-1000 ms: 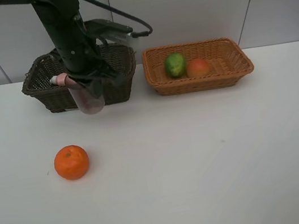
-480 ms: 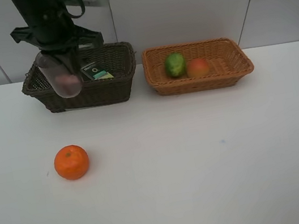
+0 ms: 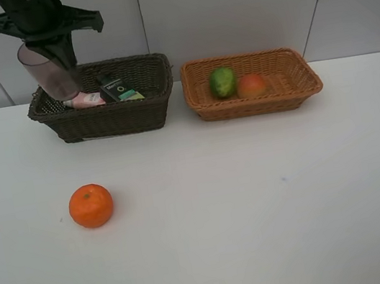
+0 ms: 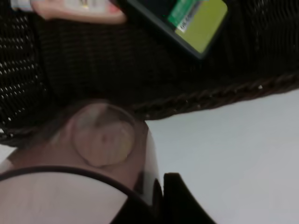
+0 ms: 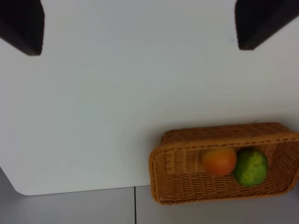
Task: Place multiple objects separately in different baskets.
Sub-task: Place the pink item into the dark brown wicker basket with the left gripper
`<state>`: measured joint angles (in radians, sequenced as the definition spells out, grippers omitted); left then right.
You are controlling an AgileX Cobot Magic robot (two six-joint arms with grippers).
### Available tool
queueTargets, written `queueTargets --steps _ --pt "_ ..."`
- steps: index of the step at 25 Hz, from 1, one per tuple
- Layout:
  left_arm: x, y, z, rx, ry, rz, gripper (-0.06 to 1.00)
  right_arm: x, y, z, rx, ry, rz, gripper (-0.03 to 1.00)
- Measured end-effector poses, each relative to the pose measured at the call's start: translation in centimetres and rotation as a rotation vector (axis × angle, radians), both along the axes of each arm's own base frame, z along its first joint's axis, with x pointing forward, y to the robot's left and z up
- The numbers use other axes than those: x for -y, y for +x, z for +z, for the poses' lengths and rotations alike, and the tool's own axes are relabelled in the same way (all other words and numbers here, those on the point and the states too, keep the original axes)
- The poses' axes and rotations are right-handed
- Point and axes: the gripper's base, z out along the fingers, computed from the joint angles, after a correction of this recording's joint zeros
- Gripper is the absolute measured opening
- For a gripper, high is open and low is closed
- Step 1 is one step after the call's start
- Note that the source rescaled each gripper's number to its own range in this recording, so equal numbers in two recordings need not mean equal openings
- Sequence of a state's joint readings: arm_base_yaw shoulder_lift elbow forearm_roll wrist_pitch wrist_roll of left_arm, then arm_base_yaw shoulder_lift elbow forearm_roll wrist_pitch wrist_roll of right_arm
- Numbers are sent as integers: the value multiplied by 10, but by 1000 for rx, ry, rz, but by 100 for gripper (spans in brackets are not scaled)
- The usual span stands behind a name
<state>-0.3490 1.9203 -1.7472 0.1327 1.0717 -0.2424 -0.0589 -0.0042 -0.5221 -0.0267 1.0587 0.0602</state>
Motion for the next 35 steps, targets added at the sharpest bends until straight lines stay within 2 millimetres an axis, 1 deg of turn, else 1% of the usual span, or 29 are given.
queueTargets --steps 5,9,14,22,27,32,35 --pt "-6 12 3 105 -30 7 0 0 0 0 0 0 0 73" --pt "-10 24 -6 142 -30 14 0 0 0 0 0 0 0 73" --pt "-15 35 -31 107 7 20 0 0 0 0 0 0 0 73" --pt "-30 52 -70 51 58 43 0 0 0 0 0 0 0 73" --pt "-36 59 -88 32 65 55 0 0 0 0 0 0 0 73" --pt "-35 63 -107 12 68 51 0 0 0 0 0 0 0 73" --pt "-34 65 -110 16 58 51 2 0 0 0 0 0 0 73"
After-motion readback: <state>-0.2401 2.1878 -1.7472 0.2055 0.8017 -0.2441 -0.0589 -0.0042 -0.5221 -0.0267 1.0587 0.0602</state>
